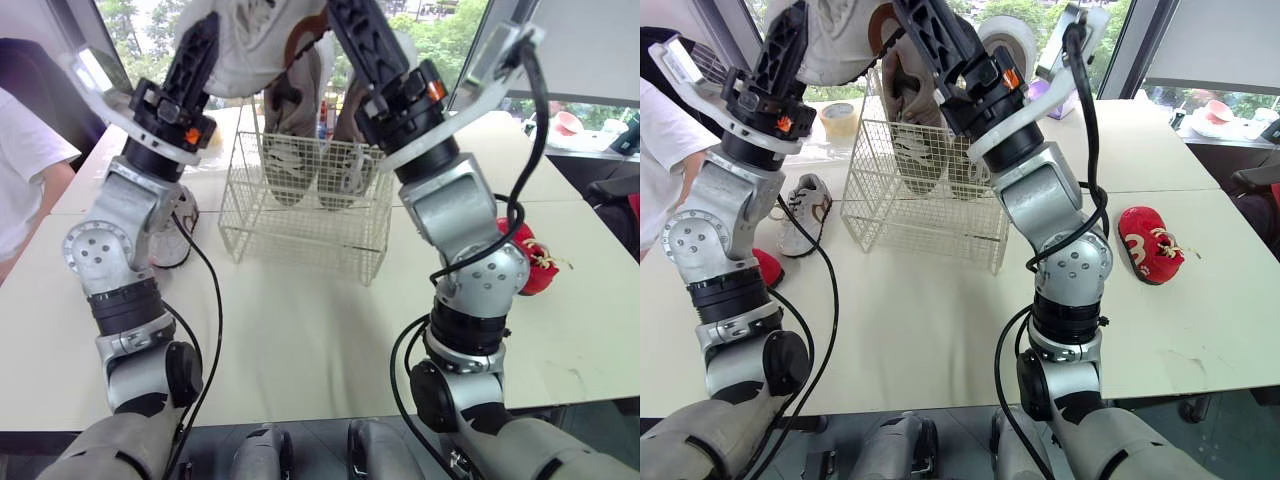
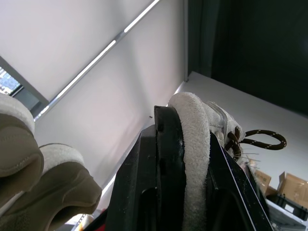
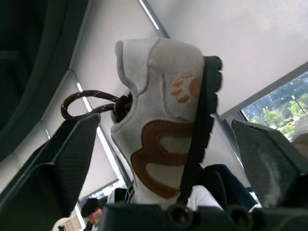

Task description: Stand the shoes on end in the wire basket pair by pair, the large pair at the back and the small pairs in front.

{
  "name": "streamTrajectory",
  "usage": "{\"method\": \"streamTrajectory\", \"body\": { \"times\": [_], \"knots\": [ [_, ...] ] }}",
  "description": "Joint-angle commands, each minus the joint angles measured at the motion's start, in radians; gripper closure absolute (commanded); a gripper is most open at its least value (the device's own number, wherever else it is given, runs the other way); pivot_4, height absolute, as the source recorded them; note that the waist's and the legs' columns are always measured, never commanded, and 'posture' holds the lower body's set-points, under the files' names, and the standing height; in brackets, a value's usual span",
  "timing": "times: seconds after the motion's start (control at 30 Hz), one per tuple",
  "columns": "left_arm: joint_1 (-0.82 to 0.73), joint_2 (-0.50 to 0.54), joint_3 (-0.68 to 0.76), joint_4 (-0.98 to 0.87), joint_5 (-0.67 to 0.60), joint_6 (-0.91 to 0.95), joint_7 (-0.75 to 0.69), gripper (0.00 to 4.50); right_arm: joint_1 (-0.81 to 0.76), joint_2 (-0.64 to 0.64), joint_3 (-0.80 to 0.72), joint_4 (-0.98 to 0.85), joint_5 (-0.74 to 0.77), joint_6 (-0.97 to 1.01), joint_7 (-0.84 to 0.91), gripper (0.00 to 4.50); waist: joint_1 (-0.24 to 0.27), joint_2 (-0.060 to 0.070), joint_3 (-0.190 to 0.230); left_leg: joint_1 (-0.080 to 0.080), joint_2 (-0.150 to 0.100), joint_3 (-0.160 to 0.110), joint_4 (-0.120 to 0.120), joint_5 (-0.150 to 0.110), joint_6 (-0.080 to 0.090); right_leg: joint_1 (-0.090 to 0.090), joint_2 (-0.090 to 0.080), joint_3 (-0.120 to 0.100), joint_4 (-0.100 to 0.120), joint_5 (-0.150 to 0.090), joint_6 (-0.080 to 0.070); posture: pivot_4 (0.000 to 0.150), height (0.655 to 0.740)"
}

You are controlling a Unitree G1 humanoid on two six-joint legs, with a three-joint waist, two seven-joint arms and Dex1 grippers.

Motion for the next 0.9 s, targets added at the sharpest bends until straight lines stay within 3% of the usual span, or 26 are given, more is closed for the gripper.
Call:
{"method": "streamTrajectory", "body": {
  "times": [0.03, 0.33, 0.63, 0.87, 0.9],
  "knots": [
    [-0.029, 0.001, -0.015, -0.030, -0.030, -0.001, -0.010, 4.22, -0.008, -0.024, -0.027, -0.031, 0.020, -0.016, 0.008, 0.02, 0.002, 0.000, 0.000, 0.000, 0.000, 0.000, 0.000, 0.000, 0.000, 0.000, 0.000, 0.000, 0.000, 0.000, 0.000, 0.150, 0.7400],
    [0.004, -0.009, -0.045, -0.073, -0.057, 0.011, -0.012, 4.22, -0.013, -0.066, -0.057, 0.000, 0.005, -0.042, 0.026, 0.02, -0.003, 0.000, 0.000, -0.002, 0.001, 0.000, -0.001, -0.001, 0.001, 0.001, 0.001, 0.000, -0.006, 0.000, 0.000, 0.150, 0.7400],
    [0.035, 0.009, -0.103, -0.066, 0.041, 0.003, -0.011, 4.22, -0.030, -0.034, -0.037, -0.026, 0.084, -0.031, 0.046, 0.02, 0.001, 0.000, 0.000, -0.002, 0.001, 0.000, -0.001, -0.001, 0.001, 0.001, 0.001, -0.001, -0.007, 0.000, 0.000, 0.150, 0.7400],
    [0.031, 0.006, -0.098, -0.060, 0.037, 0.000, -0.019, 4.22, -0.024, -0.034, -0.019, -0.046, 0.098, -0.027, 0.019, 0.02, 0.001, 0.000, 0.000, -0.003, 0.001, 0.000, -0.001, -0.001, 0.001, 0.000, 0.001, -0.001, -0.008, 0.000, 0.000, 0.150, 0.7400],
    [0.033, 0.009, -0.099, -0.061, 0.038, 0.003, -0.022, 4.22, -0.023, -0.035, -0.019, -0.045, 0.097, -0.028, 0.018, 0.26, 0.001, 0.000, 0.000, -0.003, 0.001, 0.000, -0.001, -0.001, 0.001, 0.000, 0.001, -0.001, -0.008, 0.000, 0.000, 0.150, 0.7400]
  ]
}}
